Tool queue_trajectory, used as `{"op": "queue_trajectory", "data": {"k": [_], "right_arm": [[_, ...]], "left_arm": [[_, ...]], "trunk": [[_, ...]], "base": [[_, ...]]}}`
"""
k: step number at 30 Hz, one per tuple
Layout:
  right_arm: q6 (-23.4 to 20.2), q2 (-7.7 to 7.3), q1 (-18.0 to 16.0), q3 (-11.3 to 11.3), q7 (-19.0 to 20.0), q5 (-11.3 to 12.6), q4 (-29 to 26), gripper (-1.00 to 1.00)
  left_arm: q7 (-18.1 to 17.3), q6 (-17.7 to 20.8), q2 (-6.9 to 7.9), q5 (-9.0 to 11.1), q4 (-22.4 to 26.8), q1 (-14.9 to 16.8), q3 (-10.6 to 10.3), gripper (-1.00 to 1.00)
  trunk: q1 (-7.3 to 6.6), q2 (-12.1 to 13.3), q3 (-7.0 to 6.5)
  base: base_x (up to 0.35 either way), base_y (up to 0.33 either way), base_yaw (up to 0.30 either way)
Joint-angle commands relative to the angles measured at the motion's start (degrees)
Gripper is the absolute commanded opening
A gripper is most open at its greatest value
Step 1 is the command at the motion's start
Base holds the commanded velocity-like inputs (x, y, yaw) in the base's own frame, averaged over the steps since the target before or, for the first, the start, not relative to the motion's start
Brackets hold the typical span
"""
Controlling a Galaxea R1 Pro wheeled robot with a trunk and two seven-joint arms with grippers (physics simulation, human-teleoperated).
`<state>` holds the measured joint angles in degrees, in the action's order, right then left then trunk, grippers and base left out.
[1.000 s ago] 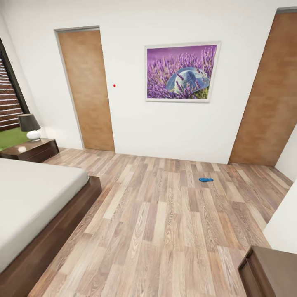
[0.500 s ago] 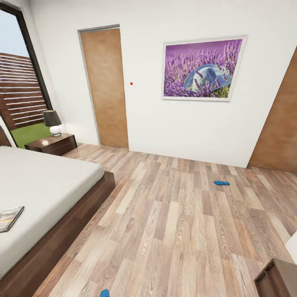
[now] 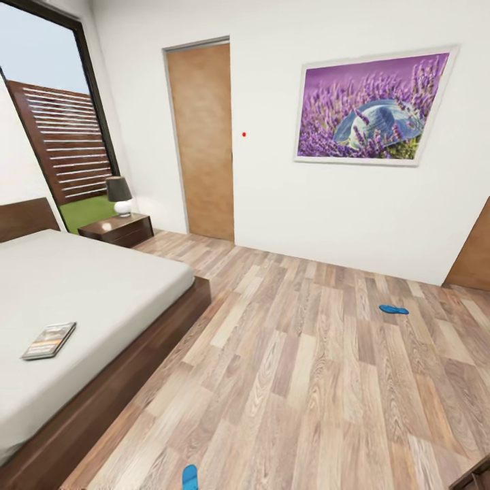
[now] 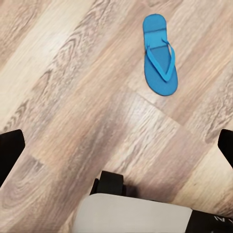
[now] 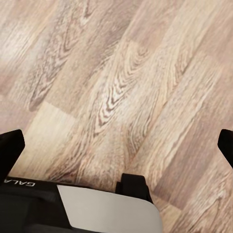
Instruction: In the bedroom, move the book from the bed onto either nightstand, and place the two sandals side by side next to the bed.
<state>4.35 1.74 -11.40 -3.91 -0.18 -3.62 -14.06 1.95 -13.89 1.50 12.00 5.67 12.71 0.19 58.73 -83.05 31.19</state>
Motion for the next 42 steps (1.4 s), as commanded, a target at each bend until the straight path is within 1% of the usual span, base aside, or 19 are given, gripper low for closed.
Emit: {"op": "queue_trajectory", "data": {"k": [1, 8, 9, 13, 42], "right_arm": [[0.23, -0.04, -0.03, -0.07, -0.01, -0.37, 0.02, 1.00], [0.48, 0.02, -0.03, -0.11, 0.00, -0.35, 0.00, 1.00], [0.81, -0.27, -0.36, -0.23, 0.33, -0.60, -0.33, 1.00], [2.04, -0.26, -0.52, -0.21, 0.46, -0.52, -0.49, 1.00], [2.04, -0.26, -0.52, -0.21, 0.46, -0.52, -0.49, 1.00]], "left_arm": [[0.07, -0.17, -0.01, 0.14, -0.05, 0.04, -0.01, 1.00], [0.07, -0.17, -0.01, 0.14, -0.05, 0.04, -0.02, 1.00], [-0.26, -0.40, 0.26, 0.15, 0.21, 0.37, -0.10, 1.00], [-0.28, -0.42, 0.26, 0.13, 0.21, 0.80, -0.10, 1.00], [-0.28, -0.42, 0.26, 0.13, 0.21, 0.80, -0.10, 1.00]], "trunk": [[0.00, -0.03, 0.08], [0.00, -0.03, 0.17], [0.00, -0.03, 0.17], [0.00, -0.03, 0.17], [0.00, -0.03, 0.17]], "base": [[0.000, 0.000, 0.130], [0.000, -0.033, 0.067], [0.000, -0.005, 0.000], [0.000, -0.028, 0.000], [0.000, -0.032, 0.000]]}}
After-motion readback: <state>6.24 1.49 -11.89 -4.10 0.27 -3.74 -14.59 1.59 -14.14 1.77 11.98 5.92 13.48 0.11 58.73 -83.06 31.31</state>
